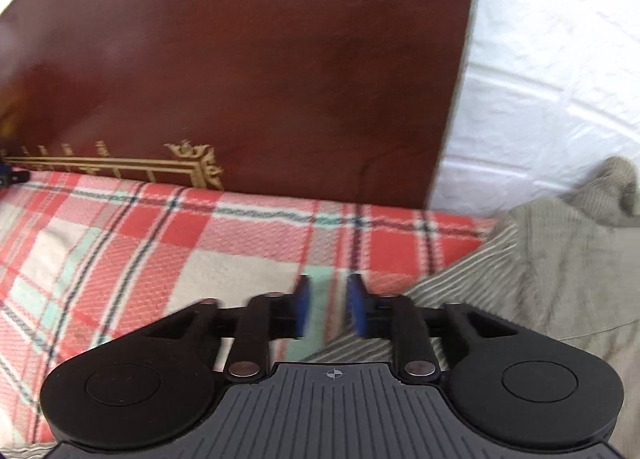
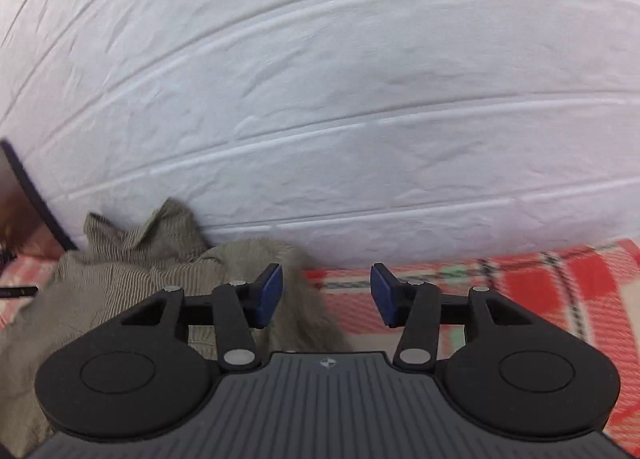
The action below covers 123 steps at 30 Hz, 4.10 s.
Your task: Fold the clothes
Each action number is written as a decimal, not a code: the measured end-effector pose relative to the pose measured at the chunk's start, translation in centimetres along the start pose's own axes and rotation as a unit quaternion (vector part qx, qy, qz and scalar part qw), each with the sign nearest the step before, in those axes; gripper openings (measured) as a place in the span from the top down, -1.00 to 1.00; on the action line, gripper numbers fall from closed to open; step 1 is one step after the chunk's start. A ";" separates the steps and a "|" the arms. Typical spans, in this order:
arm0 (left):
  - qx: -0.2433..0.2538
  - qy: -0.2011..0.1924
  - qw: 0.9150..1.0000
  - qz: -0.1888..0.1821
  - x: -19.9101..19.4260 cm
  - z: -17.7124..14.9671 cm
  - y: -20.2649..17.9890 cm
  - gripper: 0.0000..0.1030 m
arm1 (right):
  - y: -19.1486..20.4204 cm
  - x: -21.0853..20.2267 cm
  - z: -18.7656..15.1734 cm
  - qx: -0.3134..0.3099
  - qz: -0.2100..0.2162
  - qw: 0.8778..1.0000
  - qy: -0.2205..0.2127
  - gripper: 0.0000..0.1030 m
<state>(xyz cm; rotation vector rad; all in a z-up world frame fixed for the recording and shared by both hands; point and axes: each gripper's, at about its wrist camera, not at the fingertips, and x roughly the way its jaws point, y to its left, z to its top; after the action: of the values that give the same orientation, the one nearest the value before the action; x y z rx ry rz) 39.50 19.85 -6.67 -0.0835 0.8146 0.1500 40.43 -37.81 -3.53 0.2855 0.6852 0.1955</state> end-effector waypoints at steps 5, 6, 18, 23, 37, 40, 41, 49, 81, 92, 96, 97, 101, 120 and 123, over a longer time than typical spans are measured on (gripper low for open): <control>0.022 0.002 1.000 -0.019 0.3 -0.5 -1.5 -0.23 | -2.2 -2.4 -1.3 -0.026 0.033 0.997 0.059 -0.04; 0.029 0.006 0.999 -0.017 0.5 -0.6 -1.9 -0.24 | -2.3 -2.8 -1.8 -0.029 0.033 0.997 0.064 -0.04; 0.084 0.003 0.994 0.063 0.8 -1.9 -3.8 1.00 | -2.9 -4.4 -3.0 0.000 -0.014 0.999 0.036 0.96; 0.058 0.007 0.995 0.086 1.1 -1.8 -1.9 1.00 | -4.0 -4.3 -3.6 0.030 -0.067 0.997 0.037 0.99; 0.024 0.000 0.998 -0.057 0.1 1.6 -4.3 -0.24 | -1.7 -5.6 -1.1 0.019 -0.014 1.000 -0.016 0.12; 0.067 0.005 0.996 -0.055 1.3 2.1 -6.8 -0.26 | 0.0 -4.1 0.1 -0.008 0.005 1.000 -0.011 0.06; 0.078 0.005 0.995 -0.054 1.7 2.3 -7.6 -0.27 | 0.6 -3.4 0.5 -0.020 0.009 1.000 -0.008 0.02; 0.126 0.017 0.991 -0.046 3.8 2.2 -10.6 0.73 | 3.6 2.6 2.4 -0.077 0.018 0.996 0.028 0.01; 0.126 -0.018 0.990 0.064 -5.2 -4.0 -2.6 -0.37 | -3.2 -10.5 -2.4 -0.055 -0.003 0.998 0.037 -0.05; 0.076 0.043 0.993 0.074 -5.1 -6.9 5.4 -0.59 | -6.5 -10.8 -6.2 -0.038 -0.057 0.996 0.061 -0.07; 0.063 0.032 0.994 0.083 -4.7 -6.4 5.5 -0.60 | -6.3 -10.6 -6.4 -0.052 -0.056 0.995 0.066 0.10; 0.062 0.030 0.994 0.084 -4.4 -6.3 5.4 -0.60 | -6.3 -10.6 -6.3 -0.050 -0.051 0.995 0.070 0.29; 0.060 0.024 0.994 0.087 -3.5 -5.8 5.1 -0.65 | -6.1 -10.6 -6.1 -0.052 -0.046 0.995 0.073 0.43; 0.052 0.007 0.994 0.098 -3.7 -5.7 4.8 0.82 | -7.5 -10.8 -6.1 -0.020 -0.162 0.986 0.020 0.87; 0.058 0.000 0.994 0.097 -4.6 -5.8 4.9 0.25 | -7.0 -12.5 -6.5 -0.008 -0.153 0.988 -0.006 0.60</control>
<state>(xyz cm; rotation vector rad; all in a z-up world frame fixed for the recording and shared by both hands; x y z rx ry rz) 31.45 23.49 -7.36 0.1056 0.8286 0.2858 27.32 -46.57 -3.18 0.1636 0.7067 -0.0939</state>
